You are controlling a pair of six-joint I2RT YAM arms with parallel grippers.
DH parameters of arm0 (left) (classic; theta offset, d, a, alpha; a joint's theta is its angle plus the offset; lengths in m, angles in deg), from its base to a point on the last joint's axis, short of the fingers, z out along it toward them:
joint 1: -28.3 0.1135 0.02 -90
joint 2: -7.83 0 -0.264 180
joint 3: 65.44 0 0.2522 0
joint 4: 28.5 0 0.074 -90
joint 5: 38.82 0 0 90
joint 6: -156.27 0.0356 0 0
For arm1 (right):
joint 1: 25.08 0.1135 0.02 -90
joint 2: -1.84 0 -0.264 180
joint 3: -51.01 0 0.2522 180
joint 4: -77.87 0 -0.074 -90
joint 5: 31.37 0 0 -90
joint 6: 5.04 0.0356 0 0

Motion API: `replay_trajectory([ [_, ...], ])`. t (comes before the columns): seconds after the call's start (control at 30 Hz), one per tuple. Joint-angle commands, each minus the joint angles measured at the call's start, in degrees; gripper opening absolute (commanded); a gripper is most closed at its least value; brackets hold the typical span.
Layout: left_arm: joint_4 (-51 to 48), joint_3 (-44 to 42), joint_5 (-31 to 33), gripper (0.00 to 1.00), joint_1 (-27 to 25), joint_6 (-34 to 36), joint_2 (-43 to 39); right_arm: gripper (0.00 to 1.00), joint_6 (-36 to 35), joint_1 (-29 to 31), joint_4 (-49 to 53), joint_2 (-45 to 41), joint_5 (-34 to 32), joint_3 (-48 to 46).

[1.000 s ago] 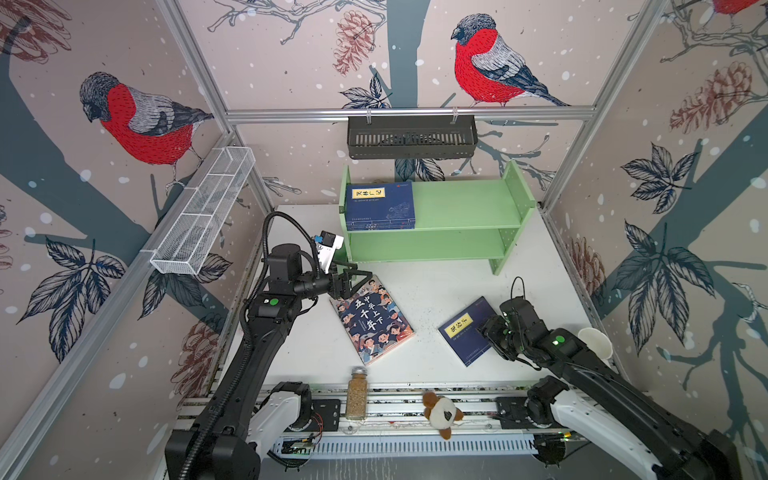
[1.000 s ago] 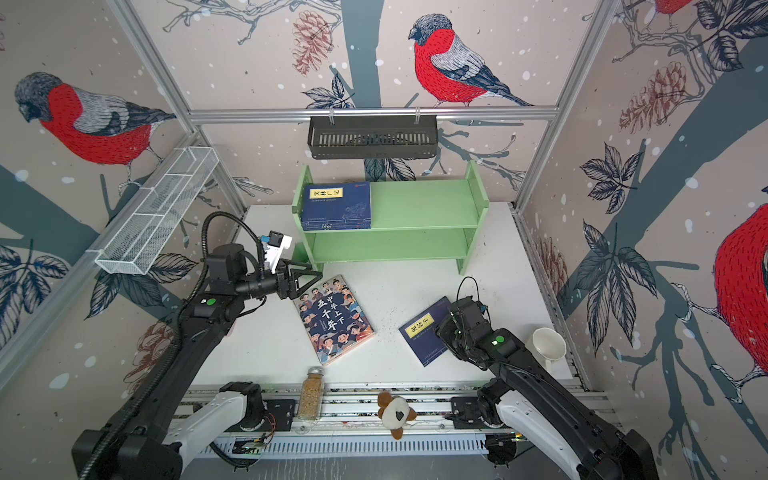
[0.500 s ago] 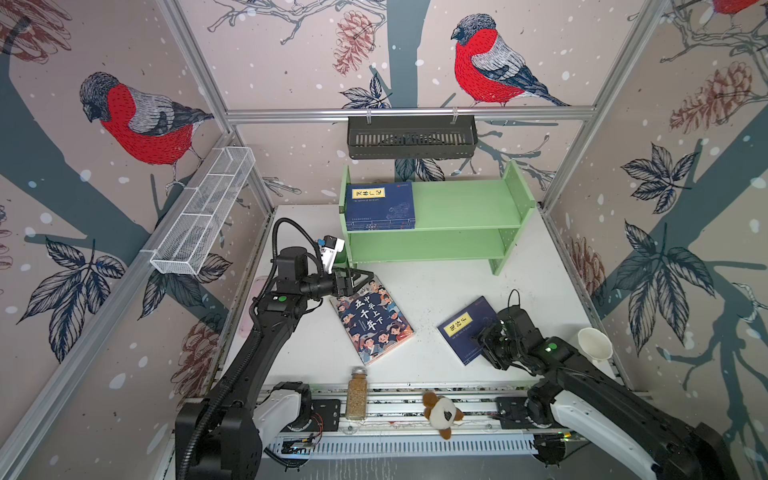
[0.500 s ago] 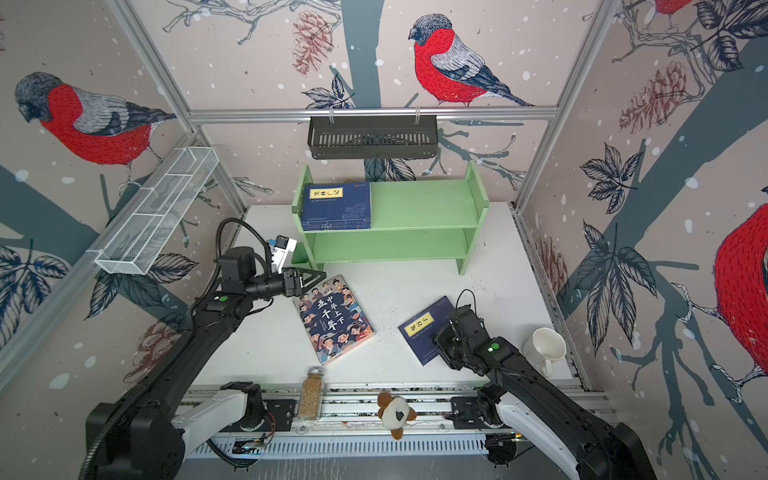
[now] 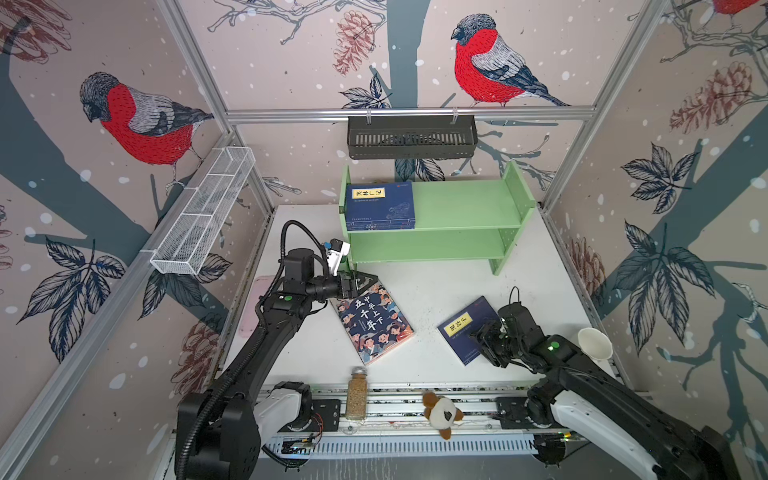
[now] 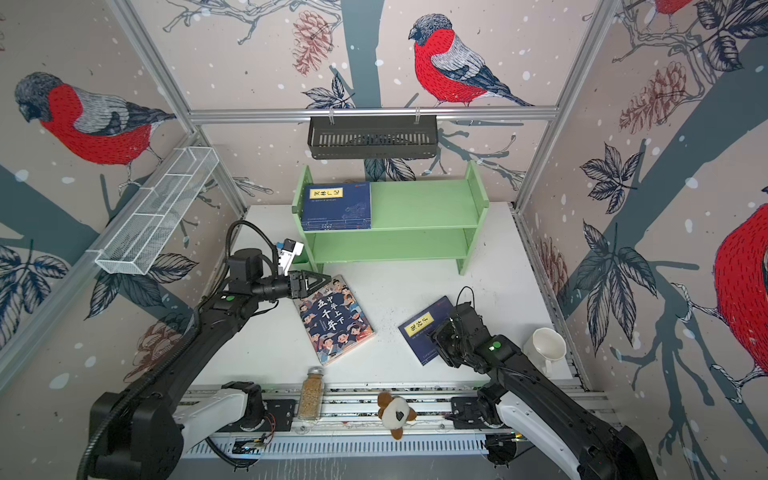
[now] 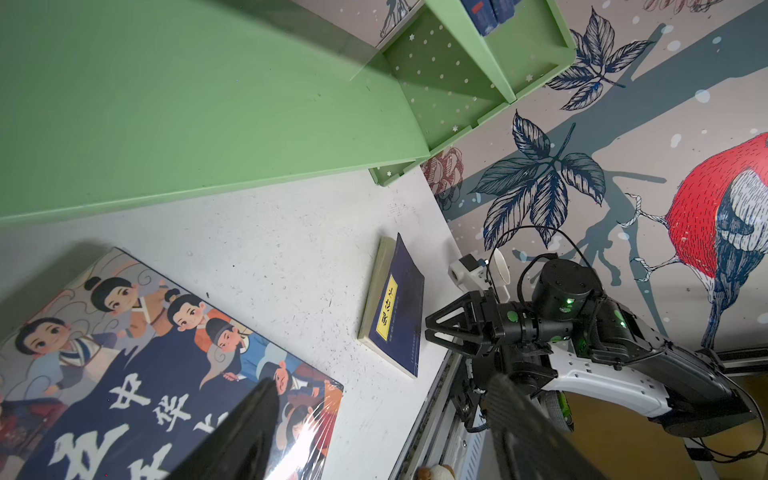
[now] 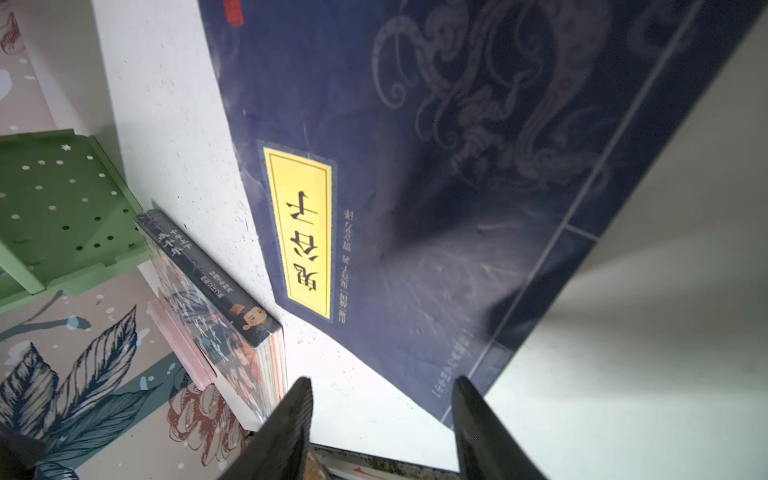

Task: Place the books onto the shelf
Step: 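Move the right gripper down to the last dark-blue book on the table, then lower the right gripper onto the dark-blue book while the left gripper approaches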

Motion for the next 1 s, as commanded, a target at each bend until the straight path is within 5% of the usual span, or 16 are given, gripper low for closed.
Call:
replay_trajectory([
  [0.0,-0.3,1.3,1.5,0.79,-0.4,1.1,0.3,0.55,-1.9,0.2,6.2,-0.5,1.3,0.1],
  [0.63,4.9,0.5,0.1,0.79,-8.5,-6.5,4.0,0.55,0.2,2.1,-6.0,10.1,5.3,0.3],
  [0.83,7.2,-0.2,0.2,0.79,-10.0,-6.8,7.0,0.55,5.6,3.3,-24.5,16.8,7.0,-1.3],
  [0.97,7.7,0.0,0.5,0.78,-11.2,-5.1,9.3,0.54,2.6,5.1,-26.9,21.6,5.9,4.3],
])
